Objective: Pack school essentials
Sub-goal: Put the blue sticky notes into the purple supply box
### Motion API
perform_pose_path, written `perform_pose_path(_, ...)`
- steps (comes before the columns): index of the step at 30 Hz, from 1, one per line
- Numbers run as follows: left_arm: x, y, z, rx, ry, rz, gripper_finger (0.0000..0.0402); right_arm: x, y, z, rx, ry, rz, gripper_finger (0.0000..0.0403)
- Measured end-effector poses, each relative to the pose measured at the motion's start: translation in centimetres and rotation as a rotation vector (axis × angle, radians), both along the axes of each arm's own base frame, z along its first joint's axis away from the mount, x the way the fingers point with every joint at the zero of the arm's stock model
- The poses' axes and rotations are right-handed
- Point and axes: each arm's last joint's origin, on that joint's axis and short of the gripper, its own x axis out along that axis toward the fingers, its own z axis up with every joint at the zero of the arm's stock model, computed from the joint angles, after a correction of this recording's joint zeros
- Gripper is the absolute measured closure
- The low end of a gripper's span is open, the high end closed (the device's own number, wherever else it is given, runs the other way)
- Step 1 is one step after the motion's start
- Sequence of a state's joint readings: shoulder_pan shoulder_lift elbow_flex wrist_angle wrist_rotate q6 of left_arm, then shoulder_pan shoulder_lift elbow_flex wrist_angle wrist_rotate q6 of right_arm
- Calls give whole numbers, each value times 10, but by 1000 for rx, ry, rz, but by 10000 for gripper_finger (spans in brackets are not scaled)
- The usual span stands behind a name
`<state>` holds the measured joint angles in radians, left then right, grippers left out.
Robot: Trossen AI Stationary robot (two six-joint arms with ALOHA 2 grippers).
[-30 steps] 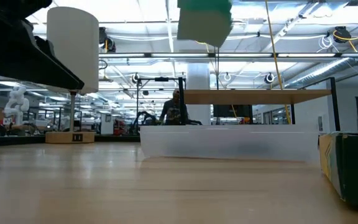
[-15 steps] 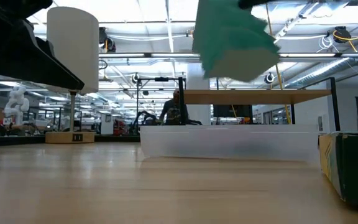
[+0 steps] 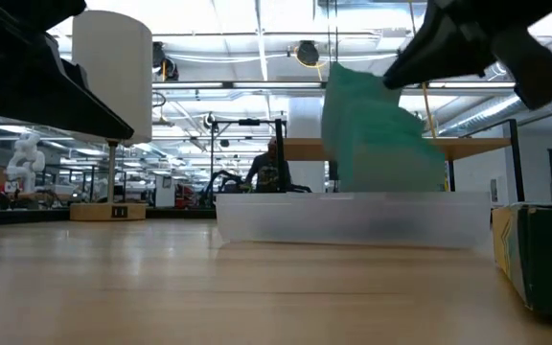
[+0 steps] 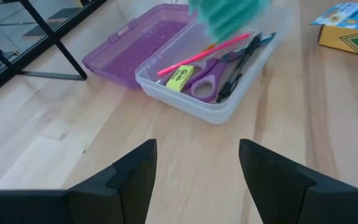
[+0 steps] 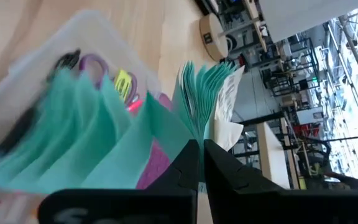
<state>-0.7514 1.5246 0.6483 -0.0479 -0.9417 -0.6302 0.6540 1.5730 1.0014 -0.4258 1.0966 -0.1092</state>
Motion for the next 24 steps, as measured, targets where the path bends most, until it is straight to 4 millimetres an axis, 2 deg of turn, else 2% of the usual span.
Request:
perform_pose_path(7, 3, 5, 0, 8, 5, 17, 170, -6, -4, -12, -13, 28, -4, 399)
perform_pose_path(14, 4, 5, 0, 34, 17, 6, 170, -11, -7, -23, 86, 73, 6, 399)
perform_pose_path(24, 4, 5, 0, 39, 20, 3, 170, -12, -5, -25, 187, 102, 18, 399)
